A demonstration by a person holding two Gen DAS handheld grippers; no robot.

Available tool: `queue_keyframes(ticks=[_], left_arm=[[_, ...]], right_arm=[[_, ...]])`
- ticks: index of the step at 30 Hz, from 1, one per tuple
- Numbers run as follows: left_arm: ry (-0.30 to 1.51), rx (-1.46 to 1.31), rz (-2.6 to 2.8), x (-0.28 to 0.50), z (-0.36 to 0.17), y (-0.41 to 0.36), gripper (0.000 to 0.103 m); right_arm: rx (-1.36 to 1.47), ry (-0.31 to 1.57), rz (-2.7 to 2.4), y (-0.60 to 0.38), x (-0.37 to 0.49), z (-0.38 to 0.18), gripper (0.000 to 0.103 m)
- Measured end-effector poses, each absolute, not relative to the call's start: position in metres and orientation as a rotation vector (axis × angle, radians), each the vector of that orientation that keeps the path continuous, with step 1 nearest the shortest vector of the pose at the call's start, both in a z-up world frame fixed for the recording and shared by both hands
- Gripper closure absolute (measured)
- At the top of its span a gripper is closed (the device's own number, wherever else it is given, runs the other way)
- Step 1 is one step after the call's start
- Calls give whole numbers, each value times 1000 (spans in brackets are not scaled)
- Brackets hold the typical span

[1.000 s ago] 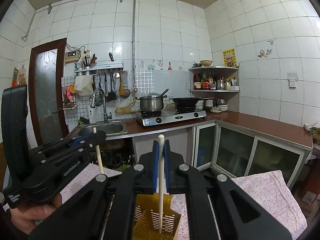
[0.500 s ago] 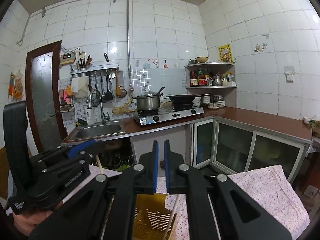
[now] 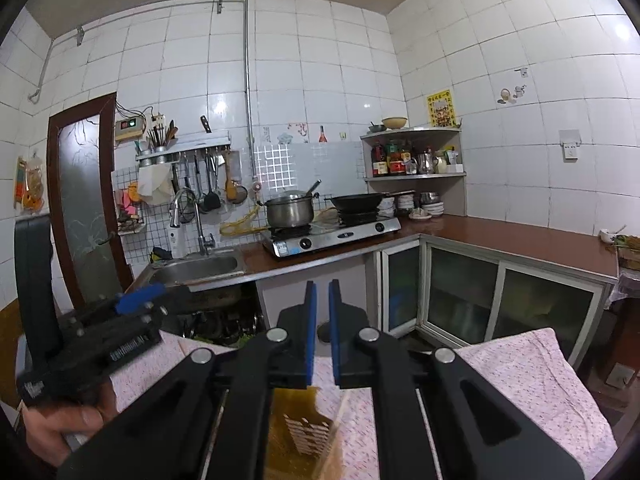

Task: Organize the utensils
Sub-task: 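Open the left gripper over the holder while the right gripper releases its chopstick, then grasp another chopstick with the left gripper while the right gripper grasps one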

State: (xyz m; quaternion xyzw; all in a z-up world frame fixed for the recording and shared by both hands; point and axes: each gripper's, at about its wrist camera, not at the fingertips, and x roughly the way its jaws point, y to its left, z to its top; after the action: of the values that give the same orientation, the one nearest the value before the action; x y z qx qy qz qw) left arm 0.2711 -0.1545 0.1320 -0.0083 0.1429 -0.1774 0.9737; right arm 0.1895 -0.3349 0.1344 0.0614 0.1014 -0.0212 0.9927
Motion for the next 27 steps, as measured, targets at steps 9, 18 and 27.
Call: queue_keyframes(ticks=[9, 18, 27], left_arm=[[273, -44, -317, 261, 151, -126, 48], [286, -49, -324, 253, 161, -115, 38], [471, 72, -321, 214, 106, -70, 30]], right_arm=[[125, 364, -146, -382, 147, 112, 96], [114, 469, -243, -390, 86, 104, 96], [146, 486, -247, -350, 80, 83, 55]])
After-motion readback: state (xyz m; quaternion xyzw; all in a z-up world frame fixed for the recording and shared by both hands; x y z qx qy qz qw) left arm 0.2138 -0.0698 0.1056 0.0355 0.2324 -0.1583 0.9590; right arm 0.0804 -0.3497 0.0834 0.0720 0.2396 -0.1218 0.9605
